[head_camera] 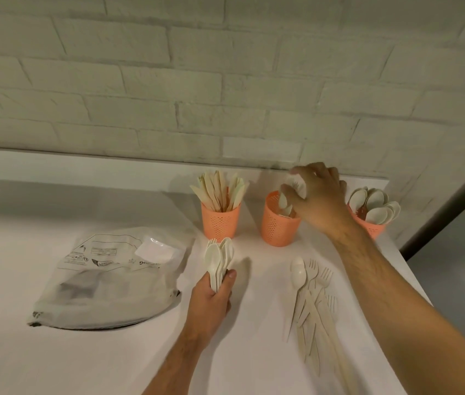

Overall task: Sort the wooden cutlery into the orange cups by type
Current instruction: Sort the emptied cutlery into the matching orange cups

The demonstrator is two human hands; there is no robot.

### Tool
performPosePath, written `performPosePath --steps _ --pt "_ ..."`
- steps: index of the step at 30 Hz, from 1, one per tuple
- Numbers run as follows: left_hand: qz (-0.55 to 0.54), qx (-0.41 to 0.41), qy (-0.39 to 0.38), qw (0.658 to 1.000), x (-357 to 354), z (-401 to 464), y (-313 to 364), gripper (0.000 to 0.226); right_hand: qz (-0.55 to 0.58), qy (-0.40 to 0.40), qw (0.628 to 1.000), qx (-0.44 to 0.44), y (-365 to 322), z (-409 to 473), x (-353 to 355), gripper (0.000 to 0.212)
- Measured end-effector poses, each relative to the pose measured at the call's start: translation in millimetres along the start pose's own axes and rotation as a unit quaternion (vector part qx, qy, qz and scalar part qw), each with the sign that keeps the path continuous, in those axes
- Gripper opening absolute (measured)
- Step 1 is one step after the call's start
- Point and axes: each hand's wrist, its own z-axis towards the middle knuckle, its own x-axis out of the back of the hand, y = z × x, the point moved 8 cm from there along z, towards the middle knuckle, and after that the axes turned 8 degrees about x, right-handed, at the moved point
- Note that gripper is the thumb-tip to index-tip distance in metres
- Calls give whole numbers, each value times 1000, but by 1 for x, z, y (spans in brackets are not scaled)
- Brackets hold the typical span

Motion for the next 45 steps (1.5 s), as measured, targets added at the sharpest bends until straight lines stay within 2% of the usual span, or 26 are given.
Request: performPosePath --steps 1,4,5,9,12,14,17,22,25,27,29,30,31,33,34,38,42,45 --pt "3 0 1 1000 0 1 0 24 28 -17 999 11 -4 -7 3 33" --pt "8 1 -1 1000 1 1 -1 25 37 -145 988 31 -11 -29 -16 20" --pt "12 -1 -2 1000 1 1 -1 26 36 -145 988 37 -11 -31 -18 17" --pt "18 1 -2 1000 0 -1 -1 23 41 -50 998 24 -1 -14 -1 11" --pt "13 3 -3 1000 0 -3 0 22 53 -76 996 -1 3 -1 1 7" --pt "15 0 -2 1000 0 -3 0 23 83 -130 988 -3 -5 -3 -6 16" --pt "23 -17 -4 1000 1 -3 3 24 62 -179 982 -6 -7 -12 -20 36" --pt "-47 -24 -19 998 -1 -10 11 30 71 -71 995 -25 3 -2 -5 18" --pt "-58 -24 -19 998 -1 -11 12 33 40 -54 997 -40 4 8 2 15" --pt "-67 -26 -22 997 -1 -10 12 30 3 -33 999 -25 -8 8 7 21" --pt "-69 -30 -27 997 -1 -8 10 24 38 -11 999 21 -37 1 10 20" --pt "-68 -32 -29 997 -2 -7 10 22 84 -43 994 53 -55 -7 3 17" --pt "-64 -33 -31 997 -2 -6 8 21 133 -109 982 75 -74 -18 -10 15" --pt "-50 -35 -29 998 -1 -5 7 21 201 -259 942 70 -102 -44 -39 18" --pt "-44 -36 -29 998 -1 -5 7 22 221 -292 929 58 -107 -53 -49 20" --pt "-47 -31 -32 998 -1 -7 9 19 266 -248 931 14 -96 -50 -57 21" --pt "-10 -35 -33 999 0 -10 11 27 269 -188 944 29 -88 -48 -52 27" --pt "-23 -3 -43 999 0 -8 10 29 303 -131 942 55 -87 -44 -33 26"
